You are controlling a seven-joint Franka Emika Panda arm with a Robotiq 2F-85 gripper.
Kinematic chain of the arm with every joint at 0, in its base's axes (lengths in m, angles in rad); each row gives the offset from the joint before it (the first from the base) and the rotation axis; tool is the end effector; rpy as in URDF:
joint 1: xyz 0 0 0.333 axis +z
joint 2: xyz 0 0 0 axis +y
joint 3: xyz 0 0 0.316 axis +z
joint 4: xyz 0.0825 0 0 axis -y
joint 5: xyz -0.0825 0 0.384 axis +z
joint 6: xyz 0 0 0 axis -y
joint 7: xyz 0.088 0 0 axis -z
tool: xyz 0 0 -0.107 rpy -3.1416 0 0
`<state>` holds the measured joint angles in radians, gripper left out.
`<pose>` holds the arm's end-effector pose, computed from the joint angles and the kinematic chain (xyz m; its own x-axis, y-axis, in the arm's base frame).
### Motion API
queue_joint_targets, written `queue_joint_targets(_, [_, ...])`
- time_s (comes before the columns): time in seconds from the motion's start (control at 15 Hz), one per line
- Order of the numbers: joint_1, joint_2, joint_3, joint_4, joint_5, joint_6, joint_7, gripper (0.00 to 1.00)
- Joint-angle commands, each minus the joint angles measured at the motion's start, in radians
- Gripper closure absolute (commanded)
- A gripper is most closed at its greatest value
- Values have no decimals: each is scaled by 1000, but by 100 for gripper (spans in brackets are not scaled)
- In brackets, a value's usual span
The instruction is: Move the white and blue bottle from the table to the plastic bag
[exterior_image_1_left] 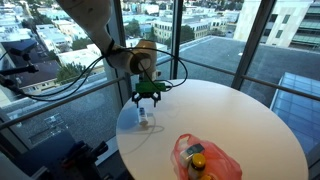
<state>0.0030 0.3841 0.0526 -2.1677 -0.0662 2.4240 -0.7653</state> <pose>0.5499 0.0308 0.2048 0.6376 0.7634 -0.1034 0.7602 -0.6452 -0.0755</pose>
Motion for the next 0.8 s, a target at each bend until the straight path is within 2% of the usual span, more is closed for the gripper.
queue_joint_targets(0.0, [-20,1,21,3,-11,-3,8,0])
queue_joint_targets(0.47, [14,9,7,-23,-108,29,73,0])
queue_joint_targets(0.73, [20,12,11,-48,-149,87,113,0])
